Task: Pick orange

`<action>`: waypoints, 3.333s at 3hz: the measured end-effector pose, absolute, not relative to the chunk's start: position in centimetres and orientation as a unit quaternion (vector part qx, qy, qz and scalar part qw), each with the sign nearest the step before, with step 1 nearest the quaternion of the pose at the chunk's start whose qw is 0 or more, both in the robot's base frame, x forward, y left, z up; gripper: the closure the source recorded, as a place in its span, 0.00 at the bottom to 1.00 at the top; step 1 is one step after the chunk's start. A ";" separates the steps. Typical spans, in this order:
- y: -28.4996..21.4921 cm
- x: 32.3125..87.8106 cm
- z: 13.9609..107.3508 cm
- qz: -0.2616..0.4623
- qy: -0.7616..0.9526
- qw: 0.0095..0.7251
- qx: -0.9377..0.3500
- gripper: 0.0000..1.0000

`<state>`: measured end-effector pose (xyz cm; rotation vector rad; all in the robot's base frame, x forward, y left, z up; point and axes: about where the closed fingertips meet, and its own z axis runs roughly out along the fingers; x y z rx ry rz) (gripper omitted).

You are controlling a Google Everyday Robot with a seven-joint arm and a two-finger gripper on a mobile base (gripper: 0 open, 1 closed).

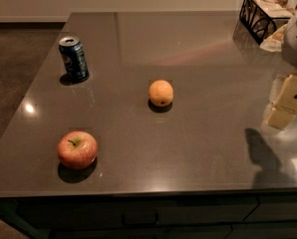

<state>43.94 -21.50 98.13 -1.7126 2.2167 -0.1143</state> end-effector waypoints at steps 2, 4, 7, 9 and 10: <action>-21.0 47.3 97.2 -0.035 0.792 0.183 -0.581 0.00; -17.3 54.9 93.5 0.003 0.814 0.217 -0.539 0.00; -6.1 57.0 87.2 0.094 0.783 0.214 -0.576 0.00; -2.9 57.0 85.3 0.106 0.769 0.200 -0.598 0.19; -3.2 57.7 85.3 0.101 0.770 0.199 -0.598 0.42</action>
Offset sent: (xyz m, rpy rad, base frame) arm 0.0954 0.0125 -0.0297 0.0932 -0.0265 -0.1277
